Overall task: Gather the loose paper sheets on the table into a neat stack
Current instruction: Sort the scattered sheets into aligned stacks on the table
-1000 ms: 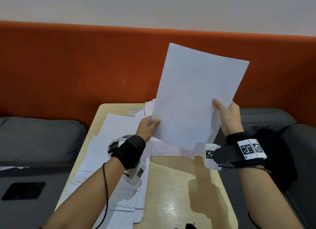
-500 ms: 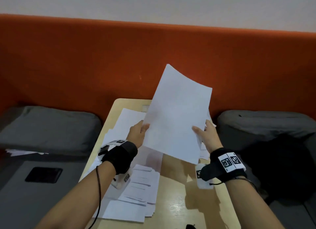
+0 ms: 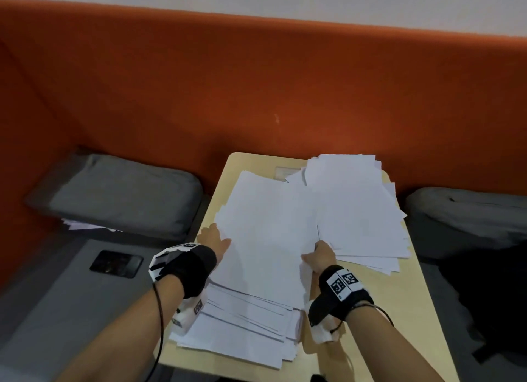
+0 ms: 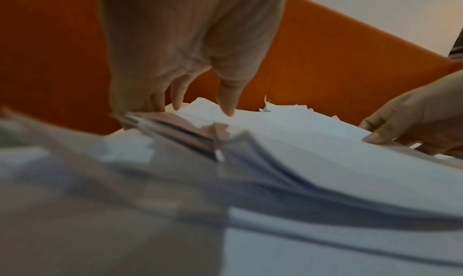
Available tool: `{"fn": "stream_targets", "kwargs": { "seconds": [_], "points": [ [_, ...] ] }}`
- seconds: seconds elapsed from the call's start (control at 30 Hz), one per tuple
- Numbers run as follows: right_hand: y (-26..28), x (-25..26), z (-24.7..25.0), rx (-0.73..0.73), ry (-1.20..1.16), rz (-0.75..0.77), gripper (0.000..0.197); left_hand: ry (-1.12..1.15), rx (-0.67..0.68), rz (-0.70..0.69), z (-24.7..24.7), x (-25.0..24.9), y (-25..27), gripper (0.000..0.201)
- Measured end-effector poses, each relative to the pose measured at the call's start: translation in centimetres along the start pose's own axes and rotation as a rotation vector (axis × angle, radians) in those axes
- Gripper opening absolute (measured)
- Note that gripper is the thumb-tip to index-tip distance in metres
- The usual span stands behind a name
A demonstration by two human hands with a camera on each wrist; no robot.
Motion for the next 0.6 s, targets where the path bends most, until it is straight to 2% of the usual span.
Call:
{"fn": "stream_targets", "kwargs": {
  "seconds": [0.03,0.13,0.23,0.33,0.43,0.6],
  "points": [
    [0.0,0.1,-0.1,-0.013,-0.001,-0.013,0.019,-0.024,-0.001,0.003,-0.1,0.1,-0.1,0.057],
    [0.3,0.2,0.2,-0.045,-0.111,-0.059,0.056,-0.175,-0.042,-0.008,-0.1,-0.4,0.2,0.053],
    [-0.1,-0.5,0.3,-0.022,-0.149,-0.121,0.070,-0.284,-0.048,-0.027,-1.1,-1.3,0.7,0.050],
    [-0.5,-0.7,0.0,-0.001,-0.142,-0.106,0.070,-0.331,-0.026,-0.044,-2.3,-2.0,1.0,0.057],
    [-0.2,-0.4,-0.2,-0.012,-0.140,-0.101,0.068,-0.411,0.005,-0.119,-3.1,-3.1,1.1,0.067],
    [0.1,-0.5,0.3,-0.072,-0.141,-0.101,0.054,-0.321,0.063,-0.242,-3.4,-5.4,1.0,0.068]
  ]
}}
Point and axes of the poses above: each hand's wrist, its own y-axis away from the middle knuckle, its own z-axis out of the back of the hand, x = y × z, the point moved 7 cm from there along -y, towards the middle knuckle, and after that the axes turned 2 degrees about -y, right-handed, at the moved point
